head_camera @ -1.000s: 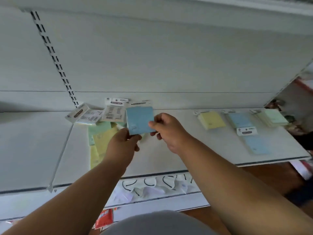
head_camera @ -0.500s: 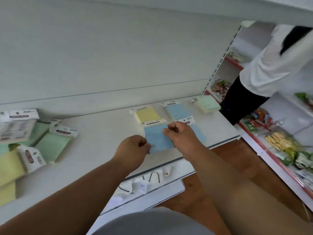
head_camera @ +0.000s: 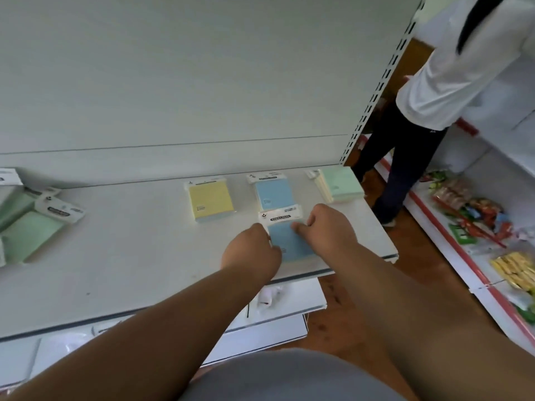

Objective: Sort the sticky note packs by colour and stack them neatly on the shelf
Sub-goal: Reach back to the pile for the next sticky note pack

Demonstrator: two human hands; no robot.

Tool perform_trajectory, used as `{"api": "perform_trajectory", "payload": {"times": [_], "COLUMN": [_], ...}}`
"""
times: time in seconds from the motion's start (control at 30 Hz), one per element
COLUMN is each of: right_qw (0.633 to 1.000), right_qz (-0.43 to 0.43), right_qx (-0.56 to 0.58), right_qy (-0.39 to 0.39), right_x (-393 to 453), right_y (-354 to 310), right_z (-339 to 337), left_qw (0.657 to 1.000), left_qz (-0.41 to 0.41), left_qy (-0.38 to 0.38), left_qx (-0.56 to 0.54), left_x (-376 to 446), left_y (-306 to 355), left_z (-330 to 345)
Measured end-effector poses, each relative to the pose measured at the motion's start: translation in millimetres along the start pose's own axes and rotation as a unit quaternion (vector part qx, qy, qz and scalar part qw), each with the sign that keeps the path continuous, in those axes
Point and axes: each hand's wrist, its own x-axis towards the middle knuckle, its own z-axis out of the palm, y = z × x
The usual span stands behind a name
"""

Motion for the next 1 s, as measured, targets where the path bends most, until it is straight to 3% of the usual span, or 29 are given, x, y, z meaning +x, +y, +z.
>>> {"api": "perform_trajectory", "payload": {"times": [0.1,0.2,0.47,0.73,0.87,1.0], "right_qw": [0.998,0.994,0.969,0.941,0.936,0.929], "right_qz": [-0.03,-0.098,-0.217,-0.25,-0.297,-0.301], "right_qx": [-0.035,0.002,0.102,0.153,0.102,0.117], "right_qy": [0.032,0.039,-0.055,-0.172,-0.16,-0.18], "right_x": [-4.2,-12.0,-45.7,-90.7,-104.4,-118.7], "right_y": [-11.6,-36.3,-158.6,-305.7,-358.6,-402.1], "right_z": [-6.0,-3.5,49.0,135.8,168.1,183.2], "left_qw": [1.0,0.998,0.988,0.964,0.956,0.943], "left_qz": [-0.002,-0.01,-0.082,-0.161,-0.157,-0.21], "left_qy": [0.018,0.034,0.107,0.209,0.245,0.258], "left_qx": [-0.017,-0.046,-0.076,-0.036,-0.026,-0.015], "left_x": [-2.6,-6.9,-31.0,-59.2,-71.3,-77.6], "left_y": [-3.6,-16.9,-122.2,-269.3,-323.5,-360.4], "left_z": [0.7,-4.5,-67.4,-167.7,-205.7,-229.2]}}
